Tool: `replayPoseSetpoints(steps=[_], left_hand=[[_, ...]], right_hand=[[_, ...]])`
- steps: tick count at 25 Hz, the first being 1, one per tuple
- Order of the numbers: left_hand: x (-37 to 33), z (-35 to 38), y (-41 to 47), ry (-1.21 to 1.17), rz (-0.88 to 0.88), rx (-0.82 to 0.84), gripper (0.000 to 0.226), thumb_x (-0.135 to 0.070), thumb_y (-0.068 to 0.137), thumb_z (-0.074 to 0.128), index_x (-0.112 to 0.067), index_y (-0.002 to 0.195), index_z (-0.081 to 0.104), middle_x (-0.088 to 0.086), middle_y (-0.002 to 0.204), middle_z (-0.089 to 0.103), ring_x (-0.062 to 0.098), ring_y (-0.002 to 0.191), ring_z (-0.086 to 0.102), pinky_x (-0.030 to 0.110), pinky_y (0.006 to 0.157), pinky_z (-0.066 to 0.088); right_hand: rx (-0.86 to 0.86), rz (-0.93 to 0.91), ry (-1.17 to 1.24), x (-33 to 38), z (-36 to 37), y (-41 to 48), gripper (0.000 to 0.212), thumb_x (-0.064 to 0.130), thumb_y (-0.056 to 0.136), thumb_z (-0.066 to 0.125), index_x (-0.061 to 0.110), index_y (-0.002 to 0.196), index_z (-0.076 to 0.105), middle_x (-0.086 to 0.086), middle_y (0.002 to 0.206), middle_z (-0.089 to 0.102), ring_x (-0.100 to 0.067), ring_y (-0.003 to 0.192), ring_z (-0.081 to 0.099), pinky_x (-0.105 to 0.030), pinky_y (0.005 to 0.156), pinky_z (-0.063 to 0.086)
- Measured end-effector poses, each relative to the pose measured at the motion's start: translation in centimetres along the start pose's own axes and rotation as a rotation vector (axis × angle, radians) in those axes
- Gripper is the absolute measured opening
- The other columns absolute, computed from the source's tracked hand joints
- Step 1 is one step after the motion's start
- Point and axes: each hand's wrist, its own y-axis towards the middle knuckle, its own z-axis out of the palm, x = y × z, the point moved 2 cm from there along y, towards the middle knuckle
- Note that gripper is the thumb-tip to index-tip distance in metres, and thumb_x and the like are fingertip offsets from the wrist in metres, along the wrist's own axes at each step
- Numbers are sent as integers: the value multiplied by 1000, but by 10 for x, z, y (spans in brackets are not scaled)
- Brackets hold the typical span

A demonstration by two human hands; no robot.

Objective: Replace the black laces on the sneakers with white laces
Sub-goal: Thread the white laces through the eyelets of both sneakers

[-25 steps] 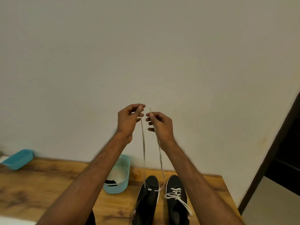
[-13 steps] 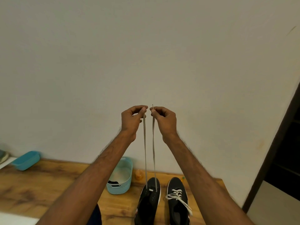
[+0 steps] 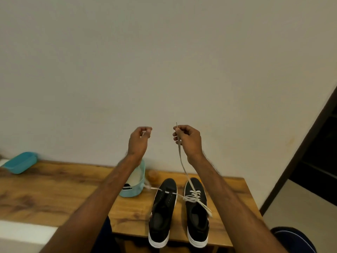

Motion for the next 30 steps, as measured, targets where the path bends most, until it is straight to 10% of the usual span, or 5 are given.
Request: replayPoseSetpoints(steps=[9,23,30], left_hand=[[232,51,-61,747,-255,455,23,-39,94,58,-27,111,66,-6,111,64,16,100,64,32,82,51],[255,58,-67,605,-191,435,10,-20,101,48,-23,91,47,0,84,60,14,72,57,21,56,37],[234,44,-56,392,-237,400,16,-12,103,45,-15,103,61,2,92,64,16,85,60,18,70,41]], right_hand=[[-15,485,-349,-227,-15,-56,17,20,96,61,14,81,67,-2,79,68,-17,76,62,-26,64,48],[-37,576,-466,-281,-16,-68,12,25,96,61,21,89,70,6,84,70,-11,80,65,-22,62,42],[-35,534,-412,-259,-15,-61,12,20,96,60,19,90,70,4,86,70,-11,83,66,-30,73,55]])
